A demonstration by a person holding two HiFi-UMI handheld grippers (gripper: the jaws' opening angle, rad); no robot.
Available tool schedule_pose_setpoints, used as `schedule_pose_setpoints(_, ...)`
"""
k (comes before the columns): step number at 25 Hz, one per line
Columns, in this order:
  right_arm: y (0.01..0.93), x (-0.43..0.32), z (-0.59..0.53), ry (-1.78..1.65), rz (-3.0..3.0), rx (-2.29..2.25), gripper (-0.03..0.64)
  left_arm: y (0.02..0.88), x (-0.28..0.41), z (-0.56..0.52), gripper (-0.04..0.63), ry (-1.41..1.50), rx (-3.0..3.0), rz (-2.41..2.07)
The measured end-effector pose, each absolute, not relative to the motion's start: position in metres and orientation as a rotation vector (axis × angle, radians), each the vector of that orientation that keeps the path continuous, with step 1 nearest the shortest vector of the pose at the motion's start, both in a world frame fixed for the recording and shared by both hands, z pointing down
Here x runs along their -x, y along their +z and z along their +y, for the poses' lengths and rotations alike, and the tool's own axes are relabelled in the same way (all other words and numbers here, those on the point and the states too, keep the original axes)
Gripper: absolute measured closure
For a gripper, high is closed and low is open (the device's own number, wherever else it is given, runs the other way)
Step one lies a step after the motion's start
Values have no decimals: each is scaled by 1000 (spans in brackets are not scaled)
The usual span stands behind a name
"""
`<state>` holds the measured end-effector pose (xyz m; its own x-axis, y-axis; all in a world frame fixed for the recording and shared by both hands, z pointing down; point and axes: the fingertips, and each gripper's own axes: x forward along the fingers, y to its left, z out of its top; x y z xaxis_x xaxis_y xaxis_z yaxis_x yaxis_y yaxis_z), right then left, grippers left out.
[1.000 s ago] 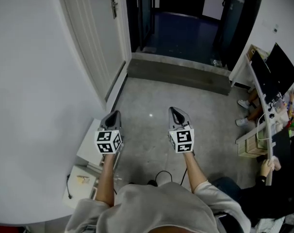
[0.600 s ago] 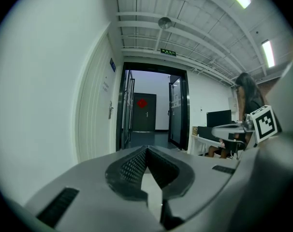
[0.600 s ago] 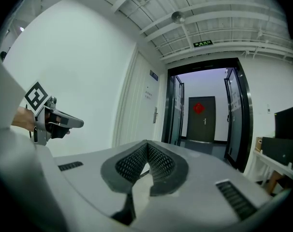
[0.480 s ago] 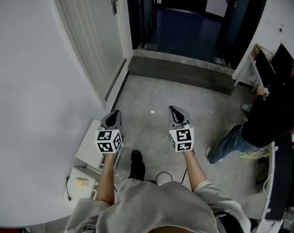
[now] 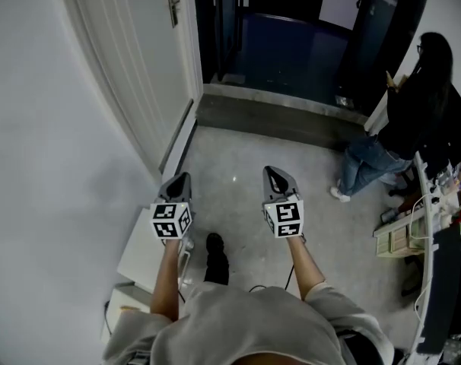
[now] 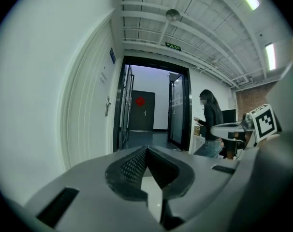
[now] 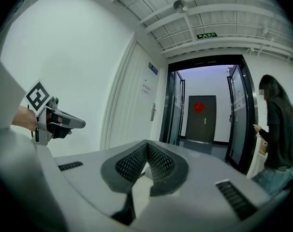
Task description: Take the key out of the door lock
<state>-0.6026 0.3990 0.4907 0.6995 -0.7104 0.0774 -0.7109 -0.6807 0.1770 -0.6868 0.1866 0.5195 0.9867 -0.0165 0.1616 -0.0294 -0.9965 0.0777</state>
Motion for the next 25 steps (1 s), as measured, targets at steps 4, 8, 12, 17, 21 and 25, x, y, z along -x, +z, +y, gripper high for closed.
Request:
schedule_pose_setpoints(4, 484, 551, 360, 15, -1136, -2713, 594, 512, 630, 151, 577, 242, -3044, -10)
schedule_pose_setpoints(8, 475, 503, 319, 12, -1140, -2694, 594, 501, 578, 116, 577, 232, -3040, 0)
schedule_pose_setpoints(12, 464, 456, 276, -12, -1139, -2687, 594, 492, 529, 77, 577, 216, -3047, 10)
schedule_pose_setpoints(17, 455, 402, 231, -28, -1124, -2697, 594, 483, 470, 32, 577, 196, -3051, 35)
schedule_pose_setpoints(21, 459, 374, 201, -27, -1102, -2699, 594, 483, 436, 2, 577, 189, -3048, 57)
schedule_pose_setpoints(25, 467, 357, 182, -3, -1089, -2701, 594, 487, 412, -17, 577, 205, -3044, 81)
